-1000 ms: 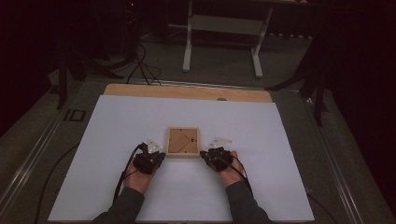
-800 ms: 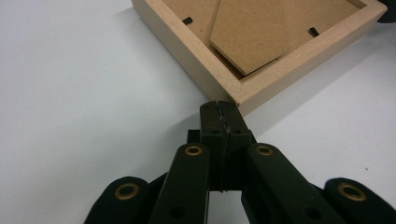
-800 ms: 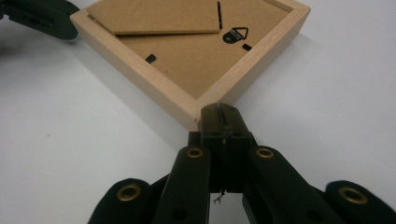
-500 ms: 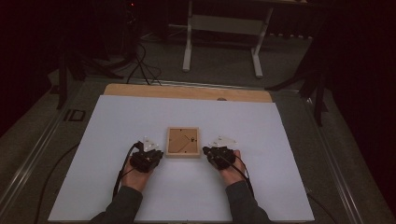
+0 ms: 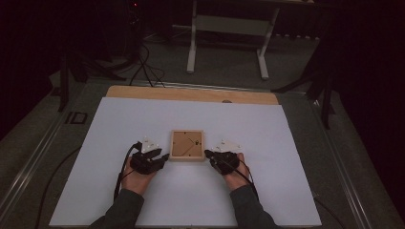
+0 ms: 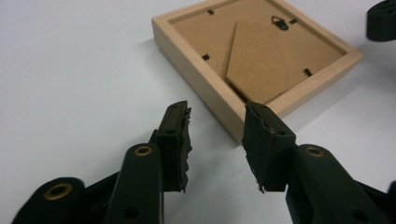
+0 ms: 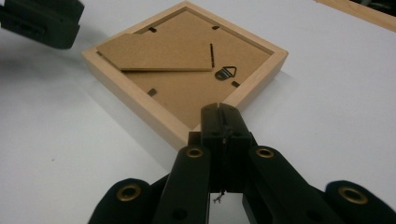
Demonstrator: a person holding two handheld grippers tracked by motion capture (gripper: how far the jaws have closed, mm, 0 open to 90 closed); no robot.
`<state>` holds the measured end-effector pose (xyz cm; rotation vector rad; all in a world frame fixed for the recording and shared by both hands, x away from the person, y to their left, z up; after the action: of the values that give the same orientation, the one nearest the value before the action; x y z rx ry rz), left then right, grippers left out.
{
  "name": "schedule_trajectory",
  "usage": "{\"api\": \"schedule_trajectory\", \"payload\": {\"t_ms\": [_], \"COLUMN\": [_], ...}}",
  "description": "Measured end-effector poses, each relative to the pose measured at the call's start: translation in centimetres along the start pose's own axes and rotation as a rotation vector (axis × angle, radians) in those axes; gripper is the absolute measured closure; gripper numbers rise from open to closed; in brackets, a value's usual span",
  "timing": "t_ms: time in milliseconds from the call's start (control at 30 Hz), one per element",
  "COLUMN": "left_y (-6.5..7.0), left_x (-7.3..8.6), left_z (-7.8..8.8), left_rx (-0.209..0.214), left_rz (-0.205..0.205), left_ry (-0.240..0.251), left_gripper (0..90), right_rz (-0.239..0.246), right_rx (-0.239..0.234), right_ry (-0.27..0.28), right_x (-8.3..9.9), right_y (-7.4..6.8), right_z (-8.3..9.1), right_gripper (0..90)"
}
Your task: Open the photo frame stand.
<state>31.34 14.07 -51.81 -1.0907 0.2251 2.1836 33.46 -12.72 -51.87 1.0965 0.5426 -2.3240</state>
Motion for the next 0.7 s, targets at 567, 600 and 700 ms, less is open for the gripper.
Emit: {"api": "schedule_trajectory", "payload": {"t_ms": [567, 600, 700], "left_y": [0.2, 0.2, 0.4], "left_x": [-2.5, -2.6, -3.1], "left_z": [0.1, 0.0, -0.3], "left_rx": [0.064, 0.068, 0.07], "left_rz": [-0.023, -0.029, -0.052], "left_ry": [0.022, 0.019, -0.003], "left_gripper": [58.4, 58.4, 58.3], "right_rz": [0.013, 0.014, 0.012], "right_rx": [-0.014, -0.015, -0.017], "right_ry": [-0.013, -0.012, -0.009], "right_x": [0.3, 0.3, 0.3], "right_y": [-0.6, -0.6, -0.7], "right_z": [-0.4, -0.4, -0.4], "right_gripper": [89.7, 89.7, 89.7]}}
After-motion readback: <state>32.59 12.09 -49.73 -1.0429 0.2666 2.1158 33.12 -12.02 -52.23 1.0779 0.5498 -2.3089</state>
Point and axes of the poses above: each handheld gripper's, and its own axes: z roughly backward along the jaws, x roughly out of its underside, y roughly to its right, the point moved 1 cm from there along -z, roughly forward along the jaws, and after that the axes turned 14 degrees about -z, right-handed, at the moved point
